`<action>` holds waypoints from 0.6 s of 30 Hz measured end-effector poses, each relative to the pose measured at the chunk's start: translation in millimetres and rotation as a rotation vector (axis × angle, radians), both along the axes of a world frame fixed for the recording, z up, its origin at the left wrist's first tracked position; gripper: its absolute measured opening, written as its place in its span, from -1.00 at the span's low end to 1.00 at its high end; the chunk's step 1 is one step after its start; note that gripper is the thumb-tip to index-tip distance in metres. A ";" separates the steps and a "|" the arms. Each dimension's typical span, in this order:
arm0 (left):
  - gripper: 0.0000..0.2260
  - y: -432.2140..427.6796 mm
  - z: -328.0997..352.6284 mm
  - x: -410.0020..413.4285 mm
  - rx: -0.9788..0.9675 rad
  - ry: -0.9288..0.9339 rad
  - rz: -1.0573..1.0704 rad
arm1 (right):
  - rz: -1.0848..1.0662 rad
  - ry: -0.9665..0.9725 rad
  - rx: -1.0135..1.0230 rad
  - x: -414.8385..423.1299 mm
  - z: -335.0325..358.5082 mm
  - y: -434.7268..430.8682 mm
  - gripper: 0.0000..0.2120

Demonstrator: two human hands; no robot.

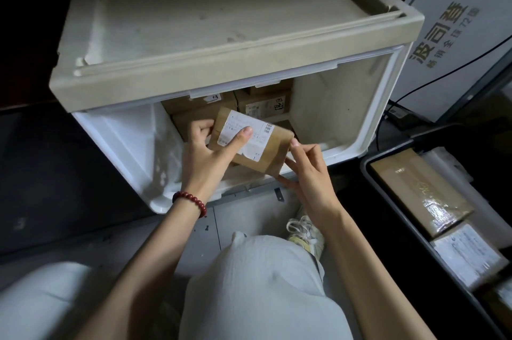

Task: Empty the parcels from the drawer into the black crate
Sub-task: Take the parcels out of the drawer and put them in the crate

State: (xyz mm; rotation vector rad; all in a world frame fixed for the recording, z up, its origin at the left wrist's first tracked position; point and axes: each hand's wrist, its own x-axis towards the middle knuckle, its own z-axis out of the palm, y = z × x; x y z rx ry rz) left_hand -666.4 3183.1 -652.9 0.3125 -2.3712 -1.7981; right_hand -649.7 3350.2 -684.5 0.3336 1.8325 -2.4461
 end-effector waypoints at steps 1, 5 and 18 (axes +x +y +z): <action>-0.39 -0.5 -0.6 -1.3 0.003 -0.002 0.013 | -0.008 0.001 -0.011 0.1 0.3 0.2 -0.80; -0.40 1.8 -0.7 -4.7 0.014 0.007 0.015 | -0.040 0.032 -0.005 1.0 3.9 3.0 -0.89; -0.25 81.0 20.8 -3.7 -0.324 -0.160 -0.369 | -0.226 0.044 0.020 38.1 20.0 89.9 -0.68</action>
